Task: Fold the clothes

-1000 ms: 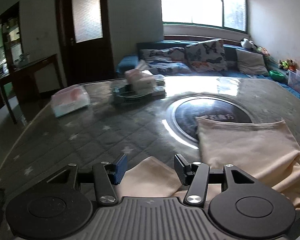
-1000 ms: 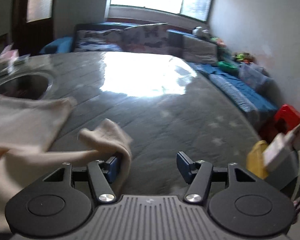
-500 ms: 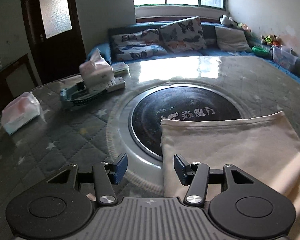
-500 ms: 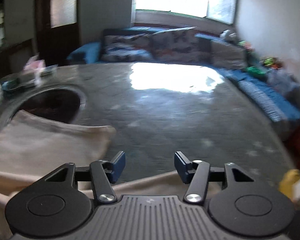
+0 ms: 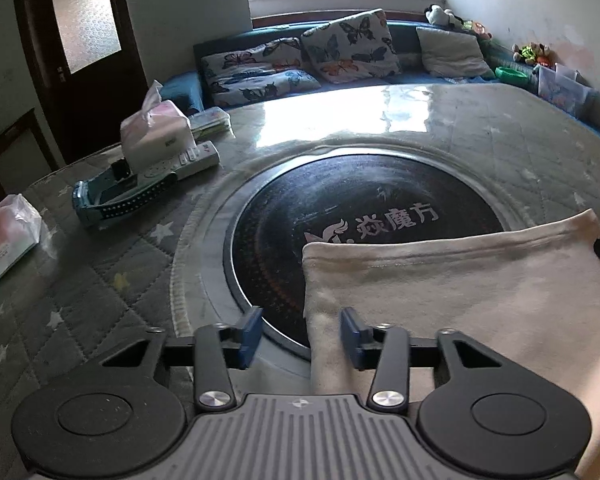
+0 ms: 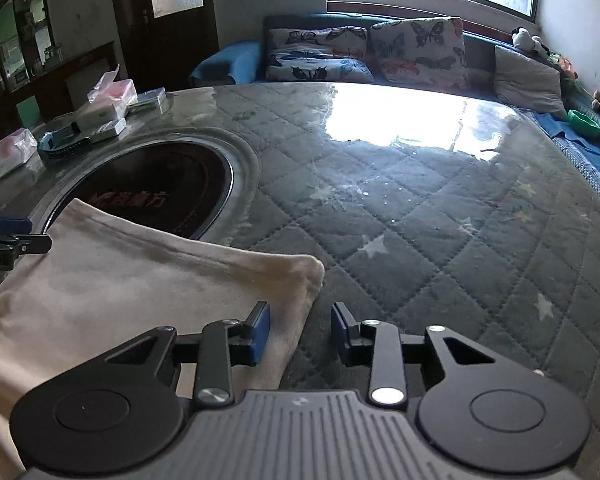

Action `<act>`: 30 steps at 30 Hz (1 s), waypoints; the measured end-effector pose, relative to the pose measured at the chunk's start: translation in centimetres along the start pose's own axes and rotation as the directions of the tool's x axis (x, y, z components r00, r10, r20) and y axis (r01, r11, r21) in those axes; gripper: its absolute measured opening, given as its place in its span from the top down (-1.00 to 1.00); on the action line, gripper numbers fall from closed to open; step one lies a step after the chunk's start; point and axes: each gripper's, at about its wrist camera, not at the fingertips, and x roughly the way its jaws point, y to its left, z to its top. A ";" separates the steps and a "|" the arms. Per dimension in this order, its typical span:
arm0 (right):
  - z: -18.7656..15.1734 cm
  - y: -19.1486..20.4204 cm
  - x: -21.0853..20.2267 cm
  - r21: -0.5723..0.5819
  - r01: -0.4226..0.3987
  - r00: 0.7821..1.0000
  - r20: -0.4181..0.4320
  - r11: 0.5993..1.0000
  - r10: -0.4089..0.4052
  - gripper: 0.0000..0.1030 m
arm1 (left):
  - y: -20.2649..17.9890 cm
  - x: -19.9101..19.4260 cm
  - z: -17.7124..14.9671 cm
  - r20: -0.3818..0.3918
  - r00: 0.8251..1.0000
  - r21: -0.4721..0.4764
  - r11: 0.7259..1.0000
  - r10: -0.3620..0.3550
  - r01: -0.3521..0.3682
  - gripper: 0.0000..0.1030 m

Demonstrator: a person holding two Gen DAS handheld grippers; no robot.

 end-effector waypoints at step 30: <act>9.4 4.2 8.3 -0.150 -0.004 0.999 0.040 0.989 0.010 0.79 | 3.2 5.6 5.2 0.016 0.991 -0.012 0.991 0.136 -0.135 0.84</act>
